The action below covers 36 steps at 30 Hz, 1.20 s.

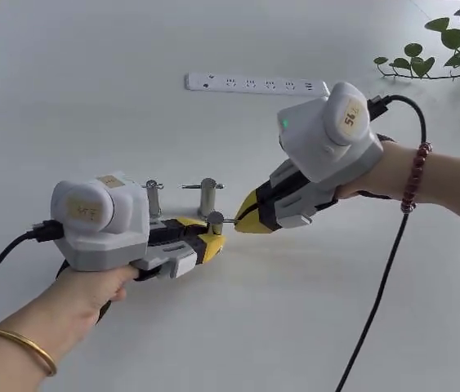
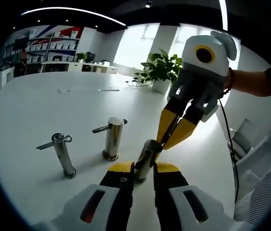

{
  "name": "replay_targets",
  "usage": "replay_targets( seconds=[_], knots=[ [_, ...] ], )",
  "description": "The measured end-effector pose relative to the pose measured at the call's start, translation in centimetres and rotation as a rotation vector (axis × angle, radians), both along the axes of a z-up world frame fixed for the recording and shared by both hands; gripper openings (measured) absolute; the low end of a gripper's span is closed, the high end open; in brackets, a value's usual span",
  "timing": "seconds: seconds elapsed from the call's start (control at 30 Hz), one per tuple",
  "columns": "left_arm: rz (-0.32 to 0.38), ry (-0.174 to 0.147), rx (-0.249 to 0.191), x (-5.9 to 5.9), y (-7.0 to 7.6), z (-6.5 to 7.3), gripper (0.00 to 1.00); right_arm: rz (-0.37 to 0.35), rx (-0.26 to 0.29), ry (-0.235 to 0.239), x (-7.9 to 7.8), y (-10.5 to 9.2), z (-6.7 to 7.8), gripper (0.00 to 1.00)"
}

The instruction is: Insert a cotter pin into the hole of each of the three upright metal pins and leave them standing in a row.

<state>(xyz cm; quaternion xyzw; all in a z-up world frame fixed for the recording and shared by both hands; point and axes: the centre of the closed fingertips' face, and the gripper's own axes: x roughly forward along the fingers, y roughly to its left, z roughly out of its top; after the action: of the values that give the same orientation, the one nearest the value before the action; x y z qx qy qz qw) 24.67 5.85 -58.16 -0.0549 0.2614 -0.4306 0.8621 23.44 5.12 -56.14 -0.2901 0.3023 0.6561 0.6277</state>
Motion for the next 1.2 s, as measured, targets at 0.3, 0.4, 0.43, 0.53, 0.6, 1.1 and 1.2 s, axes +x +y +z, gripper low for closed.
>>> replay_targets(
  seconds=[0.3, 0.4, 0.43, 0.53, 0.6, 1.1, 1.2],
  knots=[
    [0.012, 0.009, -0.005, -0.1, 0.0, -0.1, 0.14, 0.0, -0.002, -0.002, -0.1, 0.7, 0.0, 0.0],
    [0.016, 0.012, -0.004, -0.1, 0.0, -0.2, 0.14, -0.004, -0.008, -0.006, -0.1, 0.5, -0.2, 0.0],
    [0.016, 0.013, -0.004, -0.1, 0.0, -0.2, 0.14, -0.007, -0.009, -0.006, -0.1, 0.5, -0.2, 0.02],
    [0.018, 0.014, -0.004, -0.1, 0.1, -0.2, 0.14, 0.0, -0.019, -0.018, -0.2, 0.2, -0.1, 0.05],
    [0.02, 0.015, -0.004, -0.1, 0.0, -0.2, 0.14, -0.005, -0.018, -0.029, 0.1, -0.1, 0.1, 0.07],
    [0.02, 0.01, 0.004, -0.1, 0.2, -0.4, 0.14, -0.018, -0.034, -0.085, 0.5, 0.0, 0.2, 0.0],
    [0.021, 0.009, 0.007, 0.0, 0.2, -0.4, 0.14, -0.016, -0.029, -0.082, 0.2, 0.4, 0.2, 0.0]
  ],
)
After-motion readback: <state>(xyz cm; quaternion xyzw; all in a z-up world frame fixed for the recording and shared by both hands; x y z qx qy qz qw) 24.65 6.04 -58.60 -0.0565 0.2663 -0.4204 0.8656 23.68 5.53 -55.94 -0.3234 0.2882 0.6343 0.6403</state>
